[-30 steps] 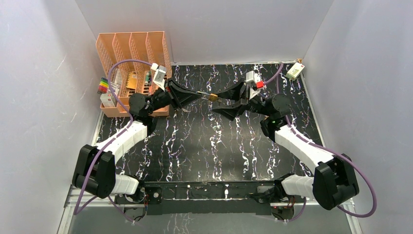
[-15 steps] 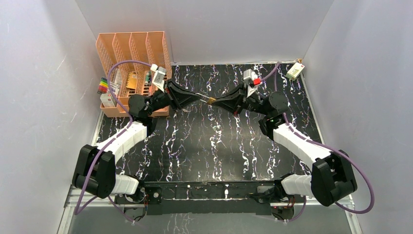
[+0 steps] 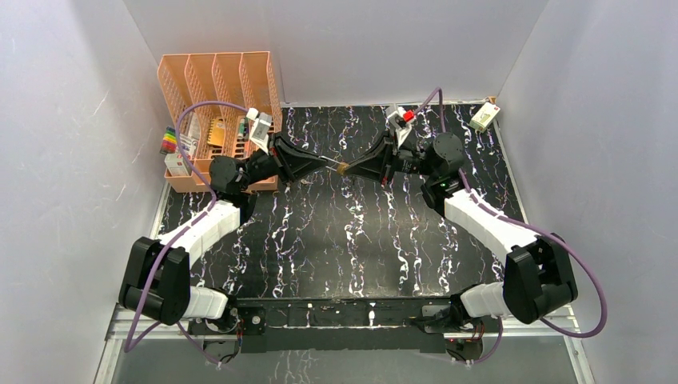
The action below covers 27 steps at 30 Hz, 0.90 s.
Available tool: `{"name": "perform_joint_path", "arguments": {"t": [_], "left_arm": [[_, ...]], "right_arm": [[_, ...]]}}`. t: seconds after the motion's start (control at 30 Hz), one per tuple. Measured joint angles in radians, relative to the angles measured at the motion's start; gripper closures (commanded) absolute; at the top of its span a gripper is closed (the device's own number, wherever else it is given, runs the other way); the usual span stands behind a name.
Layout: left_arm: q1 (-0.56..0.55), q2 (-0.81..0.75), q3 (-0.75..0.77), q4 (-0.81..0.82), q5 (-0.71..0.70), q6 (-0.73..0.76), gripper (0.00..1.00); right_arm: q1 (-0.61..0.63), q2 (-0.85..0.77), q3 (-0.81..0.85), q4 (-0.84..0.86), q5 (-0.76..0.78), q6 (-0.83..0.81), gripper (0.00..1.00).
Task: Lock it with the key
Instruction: Lock the lock.
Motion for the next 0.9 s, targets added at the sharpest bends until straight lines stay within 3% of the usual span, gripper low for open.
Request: {"name": "perform_joint_path", "arguments": {"t": [0.27,0.67,0.9], "left_arm": [[0.002,0.003,0.000,0.010,0.012,0.000,1.00],[0.013,0.044,0.000,0.037,0.007,-0.006,1.00],[-0.002,0.130,0.045,0.076,-0.009,0.006,1.00]], "right_arm": [[-0.005,0.013,0.012,0.005,-0.024,0.042,1.00],[-0.013,0.104,0.012,0.166,-0.034,0.190,1.00],[-0.015,0.135,0.012,0.173,0.006,0.194,1.00]]}}
